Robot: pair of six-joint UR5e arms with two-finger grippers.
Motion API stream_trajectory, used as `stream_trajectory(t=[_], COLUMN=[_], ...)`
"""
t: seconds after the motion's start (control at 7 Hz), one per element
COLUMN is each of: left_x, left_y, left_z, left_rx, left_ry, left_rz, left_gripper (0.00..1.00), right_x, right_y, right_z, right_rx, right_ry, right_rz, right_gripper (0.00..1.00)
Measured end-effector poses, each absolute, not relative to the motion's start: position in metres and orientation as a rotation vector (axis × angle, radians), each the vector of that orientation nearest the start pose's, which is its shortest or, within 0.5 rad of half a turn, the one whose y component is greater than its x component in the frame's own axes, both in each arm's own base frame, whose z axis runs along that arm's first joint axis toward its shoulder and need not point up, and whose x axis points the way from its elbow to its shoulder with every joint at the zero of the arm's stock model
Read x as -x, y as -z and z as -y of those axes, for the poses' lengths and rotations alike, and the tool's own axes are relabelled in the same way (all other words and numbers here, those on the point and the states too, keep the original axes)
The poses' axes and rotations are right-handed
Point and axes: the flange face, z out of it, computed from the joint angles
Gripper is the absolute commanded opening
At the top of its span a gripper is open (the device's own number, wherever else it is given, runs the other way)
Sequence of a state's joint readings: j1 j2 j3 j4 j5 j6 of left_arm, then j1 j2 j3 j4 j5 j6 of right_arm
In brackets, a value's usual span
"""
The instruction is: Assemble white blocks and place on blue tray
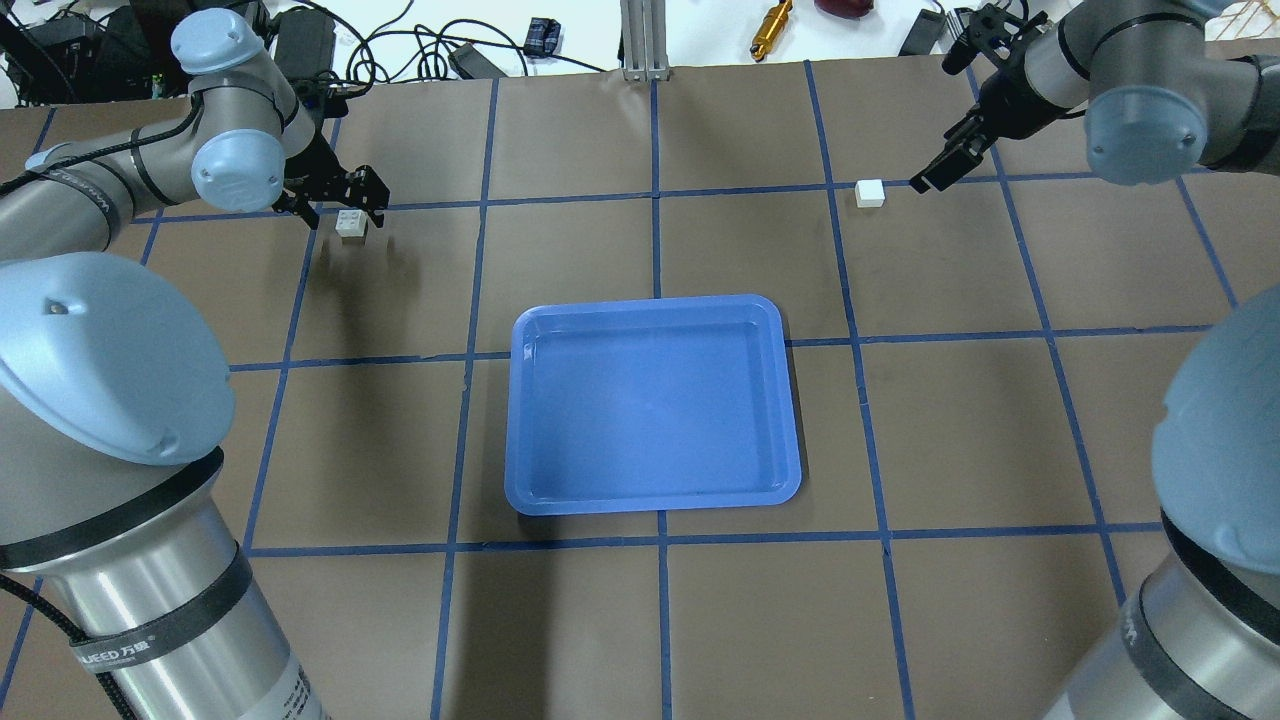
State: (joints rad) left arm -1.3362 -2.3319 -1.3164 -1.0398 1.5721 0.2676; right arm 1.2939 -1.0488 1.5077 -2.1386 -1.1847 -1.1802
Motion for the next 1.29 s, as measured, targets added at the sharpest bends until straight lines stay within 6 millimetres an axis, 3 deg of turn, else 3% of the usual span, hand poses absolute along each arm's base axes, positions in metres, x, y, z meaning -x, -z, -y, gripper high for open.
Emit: stream_trajectory(t=[0.14,0.29,0.57,1.0,1.29], left_x=[-0.042,-0.042,-0.043,-0.043,-0.043], left_y=[-0.180,-0.180,-0.182,-0.187,-0.203], left_z=[0.749,0.750,0.752,0.753,0.758], left_rx=[-0.078,-0.096,-0.160,-0.158,-0.086], left_ry=[0.033,0.037,0.064,0.082,0.108], left_rz=[-3.133,-3.132,-3.124,-3.122,-3.136], left_gripper=[0.71,0.64,0.38,0.27,0.27], right_x=[0.021,0.022,0.023,0.023,0.025], right_y=[-0.270,-0.262,-0.243,-0.219,-0.195], right_z=[0.698,0.703,0.721,0.737,0.743], right_rx=[1.392,1.518,1.684,1.669,1.625], right_ry=[0.502,0.514,0.571,0.612,0.638], right_rz=[-2.536,-2.469,-2.331,-2.259,-2.209], right_gripper=[0.94,1.00,1.00,1.00,1.00])
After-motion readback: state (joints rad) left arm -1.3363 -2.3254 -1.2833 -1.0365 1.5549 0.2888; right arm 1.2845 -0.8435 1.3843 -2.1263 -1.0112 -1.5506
